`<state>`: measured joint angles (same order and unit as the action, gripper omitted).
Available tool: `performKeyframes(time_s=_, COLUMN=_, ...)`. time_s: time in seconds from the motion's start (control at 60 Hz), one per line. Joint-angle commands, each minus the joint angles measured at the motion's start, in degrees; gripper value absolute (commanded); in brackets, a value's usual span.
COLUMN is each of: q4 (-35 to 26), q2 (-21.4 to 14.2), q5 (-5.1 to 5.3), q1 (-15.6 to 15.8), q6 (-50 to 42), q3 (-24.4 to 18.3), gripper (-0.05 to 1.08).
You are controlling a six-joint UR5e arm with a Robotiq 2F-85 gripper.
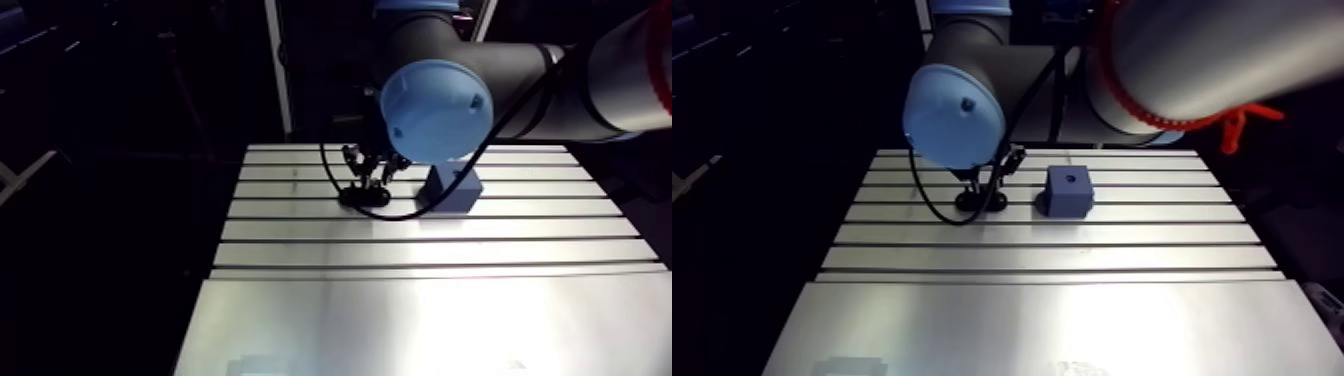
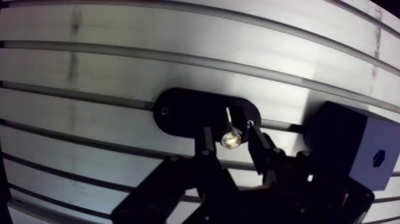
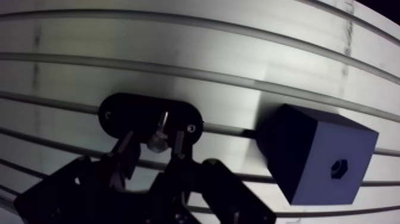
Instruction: Pick up the M10 bolt and insert it into the hex recess until seated.
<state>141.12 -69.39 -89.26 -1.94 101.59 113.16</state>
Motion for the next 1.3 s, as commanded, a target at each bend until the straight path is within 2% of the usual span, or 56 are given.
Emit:
performKeyframes(time_s=0.017, q4=0.0, q2=0.01, q5=0.01, q1=-0.08, q6=0.06, q3=-0.07, gripper=0.59)
performKeyframes(time_s=1.3, q4=-0.08, q2=0.36, q5=-0.08, q1=-0.17, q6=0.32, q3=-0.08, gripper=0.7)
